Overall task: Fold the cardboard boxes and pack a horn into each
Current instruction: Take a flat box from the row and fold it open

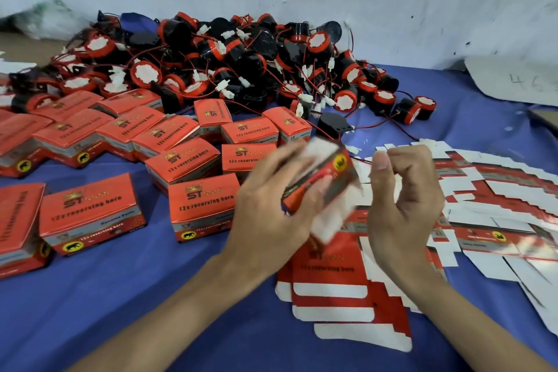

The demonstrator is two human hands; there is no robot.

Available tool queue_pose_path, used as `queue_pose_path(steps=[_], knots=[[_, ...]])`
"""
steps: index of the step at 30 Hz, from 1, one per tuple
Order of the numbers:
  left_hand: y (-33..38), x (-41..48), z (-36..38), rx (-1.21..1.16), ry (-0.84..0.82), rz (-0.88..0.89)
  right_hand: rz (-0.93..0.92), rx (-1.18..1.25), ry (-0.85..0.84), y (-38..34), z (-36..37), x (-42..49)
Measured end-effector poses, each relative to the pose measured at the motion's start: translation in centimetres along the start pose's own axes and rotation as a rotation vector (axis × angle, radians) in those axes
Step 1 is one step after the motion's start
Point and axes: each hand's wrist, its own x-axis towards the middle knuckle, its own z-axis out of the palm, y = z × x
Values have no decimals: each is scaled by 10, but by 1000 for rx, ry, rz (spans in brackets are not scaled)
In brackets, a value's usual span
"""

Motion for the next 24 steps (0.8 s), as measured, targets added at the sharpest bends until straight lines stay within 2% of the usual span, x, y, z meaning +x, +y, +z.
queue_pose_path(steps=[2,3,4,6,8,10,14,18,24], knots=[[-3,2,1,66,191,81,205,95,-112,-3,-1,-2],[-3,1,3,78,229,98,357,199,-206,-8,1,-2],[-3,-2,5,63,212,97,509,342,-306,-12,4,-3],[-2,-8,12,28,69,78,742,654,-437,-17,7,-6],[-3,-17,19,24,-62,78,855,826,-483,-17,7,-7],[-5,-20,21,-2,-140,90,903,861,-517,-14,4,-4],[-10,-26,24,-33,-289,58,900,774,-561,-7,-1,1],[-11,-28,26,-174,-211,-13,843,712,-623,-11,-1,0],[-5,-25,28,-159,-4,-14,807,841,-546,-15,4,-5]])
